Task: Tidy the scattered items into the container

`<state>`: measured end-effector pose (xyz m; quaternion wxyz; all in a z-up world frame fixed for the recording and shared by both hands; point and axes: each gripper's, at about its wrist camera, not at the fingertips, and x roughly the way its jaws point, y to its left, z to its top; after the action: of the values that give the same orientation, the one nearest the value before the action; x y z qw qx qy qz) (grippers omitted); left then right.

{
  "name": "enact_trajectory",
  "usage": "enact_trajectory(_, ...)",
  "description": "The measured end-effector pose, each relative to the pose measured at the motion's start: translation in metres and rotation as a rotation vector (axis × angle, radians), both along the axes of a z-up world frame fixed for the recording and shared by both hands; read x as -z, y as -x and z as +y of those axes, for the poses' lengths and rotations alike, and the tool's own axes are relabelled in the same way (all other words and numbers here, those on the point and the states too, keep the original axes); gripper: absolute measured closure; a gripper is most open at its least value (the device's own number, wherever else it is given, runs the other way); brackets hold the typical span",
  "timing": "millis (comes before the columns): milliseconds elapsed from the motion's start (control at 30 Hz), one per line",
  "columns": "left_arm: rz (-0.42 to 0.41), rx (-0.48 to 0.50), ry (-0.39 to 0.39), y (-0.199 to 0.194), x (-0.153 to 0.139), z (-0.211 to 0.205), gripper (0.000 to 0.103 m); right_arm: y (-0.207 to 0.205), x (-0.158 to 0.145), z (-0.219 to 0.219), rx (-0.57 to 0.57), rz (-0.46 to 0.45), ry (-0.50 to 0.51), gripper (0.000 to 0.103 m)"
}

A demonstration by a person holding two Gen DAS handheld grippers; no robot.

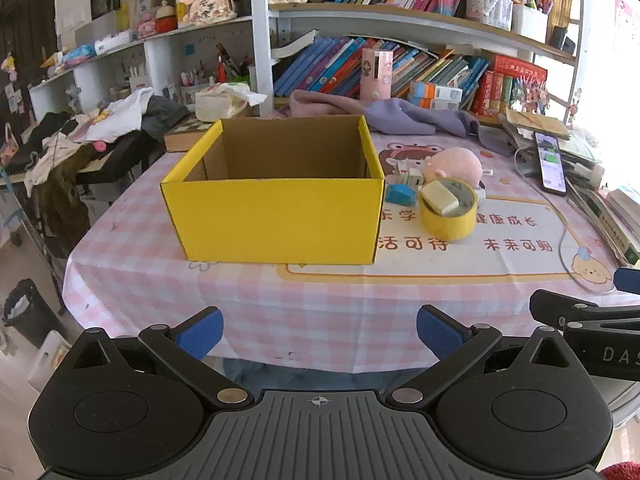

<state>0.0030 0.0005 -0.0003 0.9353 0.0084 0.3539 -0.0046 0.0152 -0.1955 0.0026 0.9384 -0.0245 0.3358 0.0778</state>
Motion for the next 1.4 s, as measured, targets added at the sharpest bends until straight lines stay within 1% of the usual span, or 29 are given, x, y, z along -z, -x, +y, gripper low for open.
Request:
enact_trajectory(400,-0.002,0.023,-0.004,-0.001,0.001,0.002,0.0,-0.004,0.002,0.005,-0.002,0.006,-0.008,0.0)
enact_trajectory(567,0.0,0.005,-0.005,-0.001,0.002,0.005,0.0,-0.004,0.003,0.008,-0.023,0.009,-0.024,0.0)
enact_trajectory(867,0.0,-0.007,0.001,-0.001,0.001,0.008,0.0,-0.003,0.004,0.014,-0.034,0.004,-0.014,0.0)
enact_trajectory(933,-0.001,-0.033,0.005,-0.001,0.001,0.008,0.0,-0.003,0.004,0.014,-0.035,0.002,-0.013,0.0)
enact_trajectory(1400,0.016,-0.016,0.006,-0.011,0.004,-0.003,0.0,-0.01,0.007,0.003,-0.012,0.018,-0.006,0.0)
